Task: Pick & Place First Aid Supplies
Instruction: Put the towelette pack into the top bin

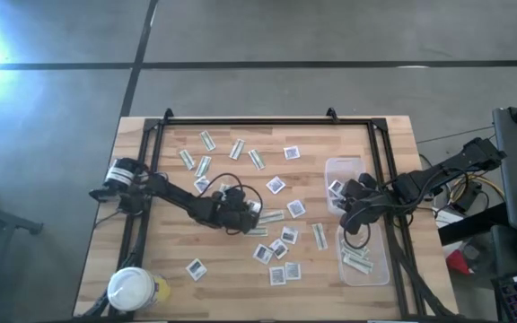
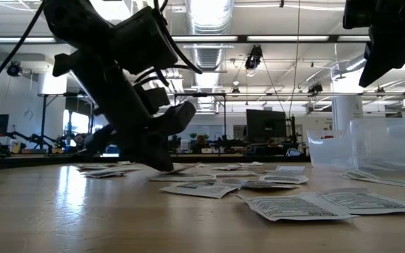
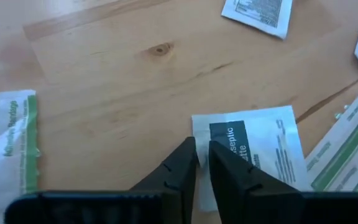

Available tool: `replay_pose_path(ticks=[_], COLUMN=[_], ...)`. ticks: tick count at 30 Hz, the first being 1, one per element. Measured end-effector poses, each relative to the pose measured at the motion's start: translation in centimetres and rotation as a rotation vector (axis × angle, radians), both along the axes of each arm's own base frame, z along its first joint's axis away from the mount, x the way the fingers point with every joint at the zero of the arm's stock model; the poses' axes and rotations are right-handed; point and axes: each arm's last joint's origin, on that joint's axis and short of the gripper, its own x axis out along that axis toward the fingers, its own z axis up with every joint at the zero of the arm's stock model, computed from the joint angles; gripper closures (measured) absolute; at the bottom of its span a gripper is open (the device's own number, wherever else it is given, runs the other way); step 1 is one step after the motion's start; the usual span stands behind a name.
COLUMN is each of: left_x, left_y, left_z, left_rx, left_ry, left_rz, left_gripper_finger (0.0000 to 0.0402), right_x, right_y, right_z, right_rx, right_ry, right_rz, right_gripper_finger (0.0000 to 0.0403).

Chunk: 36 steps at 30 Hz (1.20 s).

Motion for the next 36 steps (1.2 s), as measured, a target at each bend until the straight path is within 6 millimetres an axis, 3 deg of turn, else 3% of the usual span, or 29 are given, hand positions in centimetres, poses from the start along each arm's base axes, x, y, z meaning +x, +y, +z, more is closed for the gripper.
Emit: replay_pose_path(ticks=[10,23,36], left_x=[0.1,1.3,1.0], left_y=[-0.1,-0.6,-0.8], left_z=[0.3,1.5,4.9], left_rx=[0.018,-0.016,0.018], left_ry=[0.029,0.019,-0.068], left_rz=[-0.058,-0.151,-0.208], left_gripper_finger=[0.0397,0.0401,0.0401], right_x=[0.0,0.0,0.1], right_y=[0.0,0.0,1.0], right_z=[0.0,0.0,0.2], right_rx=[0.0,0.009,0.061], right_ry=[0.0,-0.003,-0.027], right_rz=[0.0,0.007,0.062], right_gripper_finger=[0.0325,0.034,0.0337])
